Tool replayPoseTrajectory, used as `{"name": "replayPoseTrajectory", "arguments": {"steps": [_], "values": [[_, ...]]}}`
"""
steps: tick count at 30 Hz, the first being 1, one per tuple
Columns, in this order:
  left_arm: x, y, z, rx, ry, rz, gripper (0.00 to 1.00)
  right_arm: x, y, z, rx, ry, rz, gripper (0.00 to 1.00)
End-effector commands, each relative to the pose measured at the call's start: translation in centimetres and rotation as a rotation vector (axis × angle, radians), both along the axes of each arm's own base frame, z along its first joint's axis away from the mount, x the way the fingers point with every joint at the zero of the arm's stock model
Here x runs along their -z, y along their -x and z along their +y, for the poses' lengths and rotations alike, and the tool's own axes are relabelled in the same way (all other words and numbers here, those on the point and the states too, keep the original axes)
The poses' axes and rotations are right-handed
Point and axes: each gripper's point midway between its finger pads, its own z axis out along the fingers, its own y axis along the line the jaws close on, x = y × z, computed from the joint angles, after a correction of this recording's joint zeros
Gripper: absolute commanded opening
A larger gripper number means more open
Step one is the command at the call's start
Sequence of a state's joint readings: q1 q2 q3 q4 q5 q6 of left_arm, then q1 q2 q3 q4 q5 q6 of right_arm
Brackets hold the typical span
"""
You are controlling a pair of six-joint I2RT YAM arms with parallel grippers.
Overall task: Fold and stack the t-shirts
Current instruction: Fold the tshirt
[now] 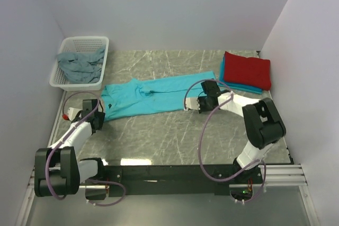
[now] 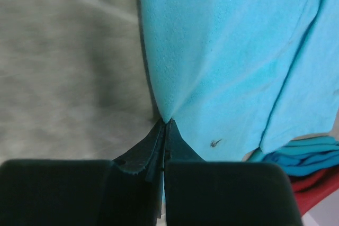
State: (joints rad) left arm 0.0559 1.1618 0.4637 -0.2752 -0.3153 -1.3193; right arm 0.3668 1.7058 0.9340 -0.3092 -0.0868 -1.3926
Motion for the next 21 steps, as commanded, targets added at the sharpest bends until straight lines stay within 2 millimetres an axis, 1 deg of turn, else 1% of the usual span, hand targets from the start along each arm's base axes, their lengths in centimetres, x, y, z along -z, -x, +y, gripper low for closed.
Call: {"name": "replayPoseTrajectory", "arguments": {"steps": [1, 2, 3, 4, 5, 6, 7, 8, 9, 10, 11, 12, 13, 14, 15, 16, 17, 18, 19, 20, 21], "values": [[-0.5, -0.2, 1.0, 0.017, -0.044, -0.018, 0.40, -0.5, 3.5, -0.5, -0.008, -0.012, 0.039, 0.00], [-0.5, -0.4, 0.9, 0.029, -0.044, -0.023, 0.39, -1.2, 4.2, -0.4, -0.009, -0.025, 0.027, 0.00], [-0.9, -1.0, 1.0, 0.054, -0.058, -0.052, 0.35, -1.0, 5.5, -0.6, -0.014, -0.020, 0.055, 0.00], [-0.7, -1.1, 0.9, 0.067, -0.055, -0.057, 0.35, -0.4, 7.2, -1.0, -0.017, -0.013, 0.084, 0.00], [-0.9, -1.4, 0.7, 0.086, -0.046, -0.071, 0.35, -0.3, 8.3, -1.1, -0.023, -0.012, 0.100, 0.00], [-1.1, -1.8, 0.7, 0.104, -0.052, -0.082, 0.35, -0.8, 9.9, -1.0, -0.041, -0.016, 0.113, 0.00], [-1.2, -2.1, 0.7, 0.108, -0.050, -0.084, 0.35, -0.1, 11.7, -1.4, -0.049, -0.007, 0.146, 0.00], [-1.4, -2.3, 0.7, 0.114, -0.049, -0.089, 0.35, -0.8, 12.6, -1.2, -0.060, -0.024, 0.134, 0.00], [-1.6, -2.6, 0.8, 0.124, -0.056, -0.093, 0.35, -0.5, 14.7, -1.0, -0.093, -0.024, 0.189, 0.00], [-2.2, -3.0, 0.9, 0.127, -0.062, -0.103, 0.36, 0.1, 16.5, -1.2, -0.111, -0.018, 0.228, 0.00], [-2.6, -3.2, 1.0, 0.126, -0.069, -0.110, 0.36, -0.3, 17.4, -1.0, -0.125, -0.029, 0.224, 0.00], [-2.8, -3.3, 1.1, 0.132, -0.077, -0.109, 0.38, 0.0, 19.1, -1.3, -0.142, -0.014, 0.266, 0.00], [-3.7, -3.5, 1.3, 0.130, -0.088, -0.119, 0.39, 0.4, 20.4, -0.8, -0.181, -0.009, 0.279, 0.00], [-4.3, -3.6, 1.4, 0.130, -0.096, -0.123, 0.42, -0.1, 20.7, -0.5, -0.164, -0.030, 0.263, 0.10], [-4.8, -3.7, 1.8, 0.128, -0.115, -0.126, 0.48, -0.5, 21.0, -0.2, -0.164, -0.042, 0.258, 0.18], [-6.5, -4.1, 2.0, 0.127, -0.133, -0.161, 0.52, -1.4, 21.0, 0.5, -0.170, -0.059, 0.250, 0.31], [-6.9, -3.7, 2.2, 0.125, -0.146, -0.150, 0.56, -2.3, 21.1, 1.2, -0.171, -0.098, 0.253, 0.45], [-7.8, -3.6, 2.7, 0.124, -0.183, -0.157, 0.66, -3.5, 21.1, 1.7, -0.142, -0.138, 0.251, 0.47], [-9.7, -3.7, 2.9, 0.121, -0.210, -0.200, 0.70, -6.0, 19.9, 3.1, -0.138, -0.199, 0.210, 0.47], [-10.5, -3.5, 3.1, 0.124, -0.230, -0.213, 0.73, -7.1, 19.8, 4.0, -0.105, -0.252, 0.224, 0.49], [-11.5, -3.5, 3.1, 0.162, -0.268, -0.230, 0.79, -8.5, 18.5, 5.2, -0.078, -0.306, 0.187, 0.50]]}}
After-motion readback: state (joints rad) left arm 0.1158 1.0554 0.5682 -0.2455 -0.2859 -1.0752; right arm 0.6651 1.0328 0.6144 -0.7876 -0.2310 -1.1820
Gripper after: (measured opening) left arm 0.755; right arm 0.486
